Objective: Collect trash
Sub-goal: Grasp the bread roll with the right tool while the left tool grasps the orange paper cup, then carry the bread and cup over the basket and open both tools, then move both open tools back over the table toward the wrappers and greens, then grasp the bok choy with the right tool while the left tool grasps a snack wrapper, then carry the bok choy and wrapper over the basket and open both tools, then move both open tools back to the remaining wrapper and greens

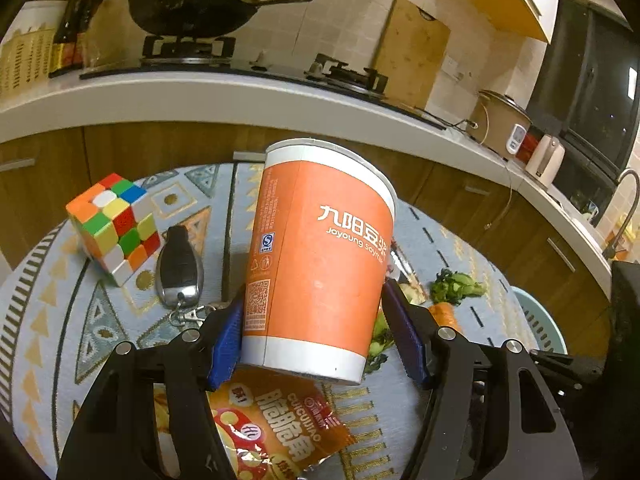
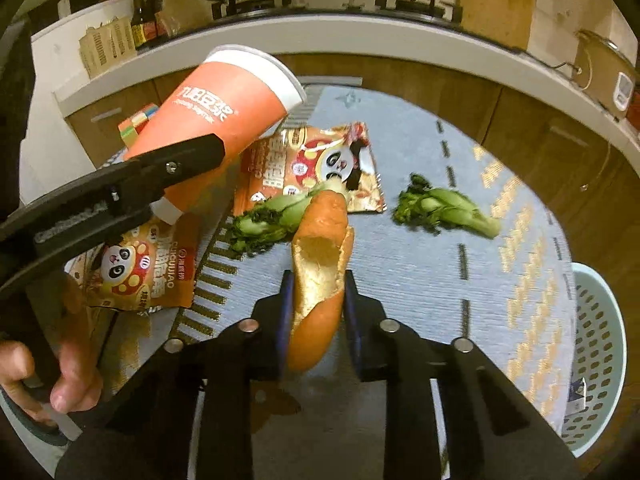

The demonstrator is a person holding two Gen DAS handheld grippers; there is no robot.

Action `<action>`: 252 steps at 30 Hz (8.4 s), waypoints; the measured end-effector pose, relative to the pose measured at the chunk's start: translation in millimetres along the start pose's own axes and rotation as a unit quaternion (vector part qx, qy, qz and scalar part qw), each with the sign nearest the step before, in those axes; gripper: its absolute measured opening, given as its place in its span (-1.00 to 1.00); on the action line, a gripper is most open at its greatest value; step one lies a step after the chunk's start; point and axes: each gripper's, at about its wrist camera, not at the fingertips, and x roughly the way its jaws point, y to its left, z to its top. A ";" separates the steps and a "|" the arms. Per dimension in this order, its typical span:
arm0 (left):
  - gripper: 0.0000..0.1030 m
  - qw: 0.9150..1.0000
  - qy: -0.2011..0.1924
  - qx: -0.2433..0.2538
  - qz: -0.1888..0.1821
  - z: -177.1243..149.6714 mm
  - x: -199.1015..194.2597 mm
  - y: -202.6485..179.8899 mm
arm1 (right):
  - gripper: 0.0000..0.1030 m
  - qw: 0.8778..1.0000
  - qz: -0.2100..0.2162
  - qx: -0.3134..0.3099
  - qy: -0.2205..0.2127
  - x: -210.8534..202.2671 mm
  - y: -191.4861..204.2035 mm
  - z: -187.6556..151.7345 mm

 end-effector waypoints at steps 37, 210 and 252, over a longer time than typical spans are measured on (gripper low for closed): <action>0.22 0.984 0.018 0.134 -0.115 -12.7 0.1 -215.1 | -0.67 0.976 -0.073 0.172 -0.110 -133.3 -198.5 -56.3; -0.87 0.970 0.085 0.194 -0.122 -39.6 42.5 -321.9 | -0.77 0.966 -0.094 0.236 -0.056 -140.7 -318.7 -110.2; 0.22 0.989 0.056 0.107 -0.089 -17.4 8.7 -222.0 | -0.07 0.975 -0.021 0.215 -0.055 -130.0 -256.7 -68.4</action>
